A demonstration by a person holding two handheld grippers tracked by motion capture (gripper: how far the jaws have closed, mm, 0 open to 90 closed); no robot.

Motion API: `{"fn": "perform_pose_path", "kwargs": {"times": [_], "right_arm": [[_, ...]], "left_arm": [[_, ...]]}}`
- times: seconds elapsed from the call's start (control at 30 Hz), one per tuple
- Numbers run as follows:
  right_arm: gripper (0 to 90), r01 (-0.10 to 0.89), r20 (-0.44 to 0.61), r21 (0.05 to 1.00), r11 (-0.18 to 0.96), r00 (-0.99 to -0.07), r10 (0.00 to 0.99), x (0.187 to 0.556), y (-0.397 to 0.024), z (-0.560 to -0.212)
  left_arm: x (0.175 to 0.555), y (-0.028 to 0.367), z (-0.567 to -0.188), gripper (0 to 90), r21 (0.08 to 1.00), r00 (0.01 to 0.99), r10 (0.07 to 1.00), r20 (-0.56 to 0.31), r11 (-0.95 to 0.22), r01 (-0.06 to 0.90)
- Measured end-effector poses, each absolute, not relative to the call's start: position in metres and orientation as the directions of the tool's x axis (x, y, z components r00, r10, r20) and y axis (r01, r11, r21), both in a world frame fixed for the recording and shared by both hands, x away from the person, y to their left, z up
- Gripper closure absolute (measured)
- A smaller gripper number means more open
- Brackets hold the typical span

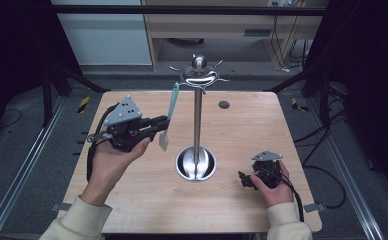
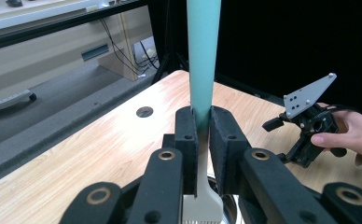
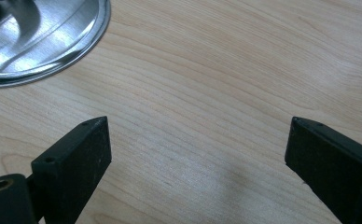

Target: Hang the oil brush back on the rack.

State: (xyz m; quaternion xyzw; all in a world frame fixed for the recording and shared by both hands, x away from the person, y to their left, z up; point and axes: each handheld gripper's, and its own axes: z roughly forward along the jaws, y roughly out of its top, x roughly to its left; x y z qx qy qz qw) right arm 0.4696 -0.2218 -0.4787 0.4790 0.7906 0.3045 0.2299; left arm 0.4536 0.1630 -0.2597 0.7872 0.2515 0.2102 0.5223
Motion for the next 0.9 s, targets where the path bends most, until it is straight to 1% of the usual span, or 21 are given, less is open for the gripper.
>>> {"fn": "perform_pose_path", "kwargs": {"times": [0.53, 0.57, 0.63, 0.83, 0.9], "right_arm": [[7.6, 0.616, -0.069, 0.705, 0.351, -0.433, 0.899, 0.4697, -0.2218, -0.4787], [7.6, 0.617, -0.070, 0.704, 0.352, -0.433, 0.899, 0.4697, -0.2218, -0.4786], [7.6, 0.617, -0.069, 0.704, 0.352, -0.434, 0.898, 0.4697, -0.2217, -0.4788], [7.6, 0.615, -0.071, 0.706, 0.352, -0.432, 0.899, 0.4697, -0.2220, -0.4786], [7.6, 0.617, -0.070, 0.704, 0.351, -0.432, 0.899, 0.4696, -0.2220, -0.4785]], "left_arm": [[0.4542, 0.1621, -0.2585, 81.6, 0.924, 0.787, 0.612, 0.080, -0.342, 0.172], [0.4534, 0.1617, -0.2586, 81.6, 0.922, 0.786, 0.615, 0.068, -0.340, 0.186], [0.4546, 0.1611, -0.2582, 81.5, 0.923, 0.786, 0.613, 0.082, -0.344, 0.172], [0.4555, 0.1590, -0.2581, 81.4, 0.918, 0.789, 0.611, 0.067, -0.347, 0.191], [0.4566, 0.1580, -0.2579, 81.3, 0.920, 0.789, 0.609, 0.079, -0.350, 0.178]]}}
